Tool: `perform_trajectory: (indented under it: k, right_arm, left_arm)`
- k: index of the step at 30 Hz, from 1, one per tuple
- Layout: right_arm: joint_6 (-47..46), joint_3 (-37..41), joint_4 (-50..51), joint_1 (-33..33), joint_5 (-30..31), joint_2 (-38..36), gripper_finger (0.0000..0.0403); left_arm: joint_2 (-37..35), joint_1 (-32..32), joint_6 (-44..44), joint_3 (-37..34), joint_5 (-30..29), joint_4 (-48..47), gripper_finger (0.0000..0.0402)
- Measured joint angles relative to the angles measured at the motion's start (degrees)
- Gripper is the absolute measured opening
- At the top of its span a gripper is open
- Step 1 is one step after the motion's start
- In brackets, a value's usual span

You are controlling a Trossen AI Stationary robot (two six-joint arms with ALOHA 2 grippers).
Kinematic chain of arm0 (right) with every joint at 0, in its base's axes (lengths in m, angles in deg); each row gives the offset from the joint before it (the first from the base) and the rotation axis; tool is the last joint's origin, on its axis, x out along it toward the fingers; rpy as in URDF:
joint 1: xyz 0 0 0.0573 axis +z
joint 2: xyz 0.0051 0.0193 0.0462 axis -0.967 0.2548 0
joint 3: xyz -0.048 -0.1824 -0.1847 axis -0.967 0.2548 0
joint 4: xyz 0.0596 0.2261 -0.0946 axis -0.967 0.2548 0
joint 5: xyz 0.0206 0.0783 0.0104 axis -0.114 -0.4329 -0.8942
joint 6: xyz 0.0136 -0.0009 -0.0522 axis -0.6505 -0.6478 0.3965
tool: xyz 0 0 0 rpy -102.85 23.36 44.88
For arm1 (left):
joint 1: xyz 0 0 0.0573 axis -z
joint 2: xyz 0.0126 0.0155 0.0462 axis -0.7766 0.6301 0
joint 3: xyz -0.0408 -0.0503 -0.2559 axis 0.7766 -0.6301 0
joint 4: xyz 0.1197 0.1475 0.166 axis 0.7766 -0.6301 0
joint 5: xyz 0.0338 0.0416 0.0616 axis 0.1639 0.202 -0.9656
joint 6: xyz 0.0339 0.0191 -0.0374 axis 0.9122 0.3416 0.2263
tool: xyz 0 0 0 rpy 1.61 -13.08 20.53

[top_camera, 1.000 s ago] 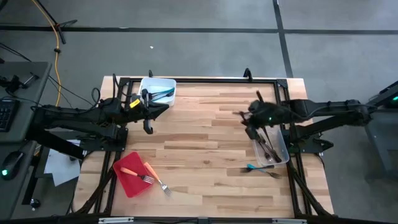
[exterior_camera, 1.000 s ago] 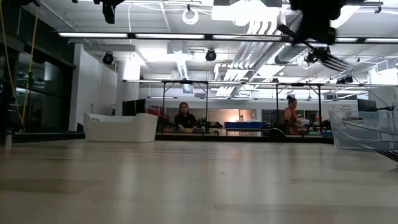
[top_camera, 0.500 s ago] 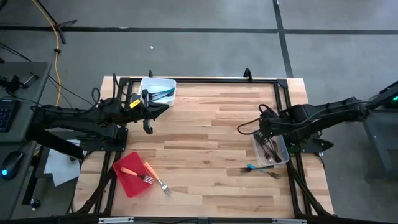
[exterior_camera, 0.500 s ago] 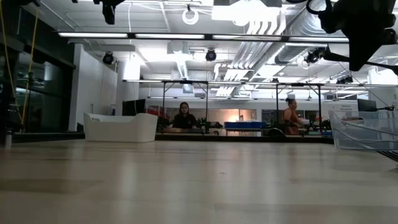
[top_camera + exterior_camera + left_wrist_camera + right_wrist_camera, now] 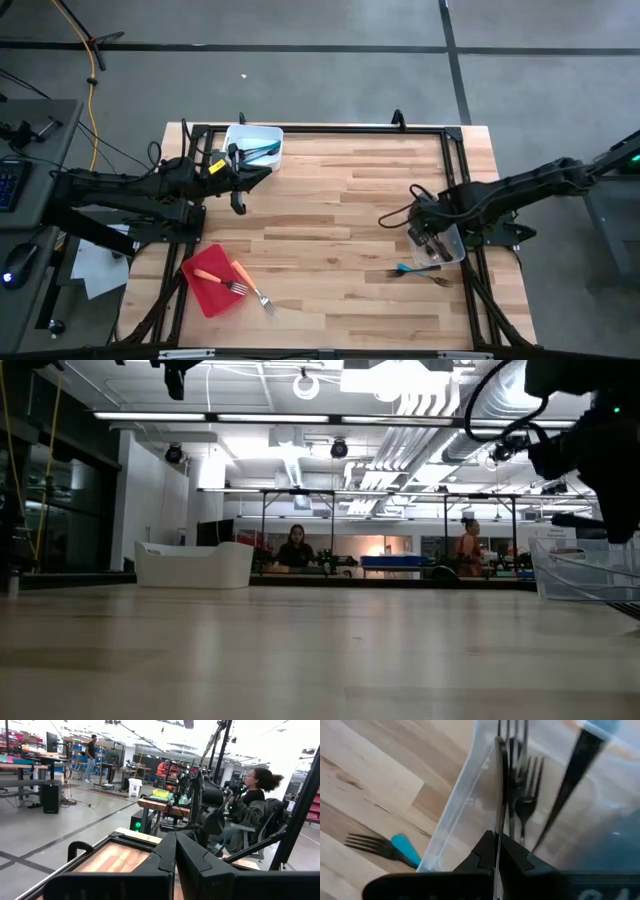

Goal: Sort silverware by color (type)
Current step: Put the black fork into the transparent bin, then put the orange fork into the red bin

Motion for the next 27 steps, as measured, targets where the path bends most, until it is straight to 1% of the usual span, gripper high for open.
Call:
perform_trajectory:
  k: [3,7,10,19,21,23,27]
  right_arm:
    - [0.07,2.39,-3.29,-0.06,-0.36,0.00,0.0000]
    - [-0.92,4.37,-4.11,-0.11,-0.54,0.00,0.0000]
    - [-2.26,4.77,-3.98,-0.11,-0.80,0.00,0.0000]
    - [-2.52,4.77,-4.46,-0.11,-1.90,-0.02,0.0003]
    - [-2.66,4.77,-4.44,-0.11,-3.15,-0.02,0.0014]
    - [-3.08,4.77,-4.36,-0.11,-3.80,-0.05,0.0034]
    - [-3.41,4.73,-3.95,-0.11,-4.95,-0.09,0.0092]
  left_arm:
    - [0.00,0.02,0.00,0.00,-0.21,0.00,0.0000]
    - [0.00,0.02,0.02,0.00,-1.41,-0.02,0.0000]
    - [0.00,0.02,0.04,0.00,-2.37,-0.02,0.0000]
    - [0.00,0.02,0.04,0.00,-2.44,-0.02,0.0000]
    - [0.00,0.02,0.04,0.00,-2.45,-0.02,0.0000]
    - [0.00,0.02,0.04,0.00,-2.45,-0.02,0.0000]
    - [0.00,0.02,0.04,0.00,-2.45,-0.03,0.0000]
